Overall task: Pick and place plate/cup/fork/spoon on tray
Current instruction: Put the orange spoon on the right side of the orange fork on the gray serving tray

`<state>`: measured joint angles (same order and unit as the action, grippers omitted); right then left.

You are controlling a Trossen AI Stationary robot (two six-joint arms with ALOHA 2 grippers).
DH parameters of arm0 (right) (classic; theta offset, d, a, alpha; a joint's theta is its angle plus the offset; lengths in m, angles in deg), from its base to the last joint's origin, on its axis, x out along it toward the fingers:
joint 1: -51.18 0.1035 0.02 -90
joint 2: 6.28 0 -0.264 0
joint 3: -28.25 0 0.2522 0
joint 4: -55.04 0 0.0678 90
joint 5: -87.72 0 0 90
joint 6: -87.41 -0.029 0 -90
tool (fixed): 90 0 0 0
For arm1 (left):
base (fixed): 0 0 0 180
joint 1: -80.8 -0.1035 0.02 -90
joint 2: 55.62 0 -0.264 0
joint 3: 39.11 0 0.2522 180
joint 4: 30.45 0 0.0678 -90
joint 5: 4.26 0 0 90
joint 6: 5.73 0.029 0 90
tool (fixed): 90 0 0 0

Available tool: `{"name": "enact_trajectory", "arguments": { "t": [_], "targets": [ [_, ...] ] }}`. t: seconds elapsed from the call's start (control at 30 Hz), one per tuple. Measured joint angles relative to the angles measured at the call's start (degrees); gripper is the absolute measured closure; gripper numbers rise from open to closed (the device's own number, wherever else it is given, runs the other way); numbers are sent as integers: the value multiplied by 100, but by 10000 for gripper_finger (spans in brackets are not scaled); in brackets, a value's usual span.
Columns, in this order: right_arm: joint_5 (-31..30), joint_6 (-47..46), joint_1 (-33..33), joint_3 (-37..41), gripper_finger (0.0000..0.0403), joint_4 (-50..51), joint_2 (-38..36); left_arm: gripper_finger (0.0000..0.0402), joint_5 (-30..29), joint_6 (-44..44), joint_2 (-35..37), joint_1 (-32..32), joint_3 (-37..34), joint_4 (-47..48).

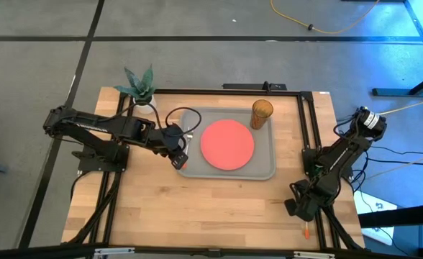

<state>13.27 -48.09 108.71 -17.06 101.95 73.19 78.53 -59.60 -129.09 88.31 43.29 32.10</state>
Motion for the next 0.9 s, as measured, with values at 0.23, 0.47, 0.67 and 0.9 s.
{"name": "enact_trajectory", "arguments": {
  "t": [0.23, 0.47, 0.67, 0.9],
  "targets": [
    [0, 40, 0, -22, 342, 66, 136, 401, 93, 0, 0, 2, 0, -1],
    [-15, 35, 0, -20, 342, 87, 148, 401, 93, 2, 0, 2, 0, -1],
    [-22, 35, -12, -6, 349, 38, 148, 401, 93, 4, 0, 2, 0, -1],
    [82, 88, -139, 3, 396, -47, 144, 401, 93, 48, 0, 4, 0, -1]
  ]
}}
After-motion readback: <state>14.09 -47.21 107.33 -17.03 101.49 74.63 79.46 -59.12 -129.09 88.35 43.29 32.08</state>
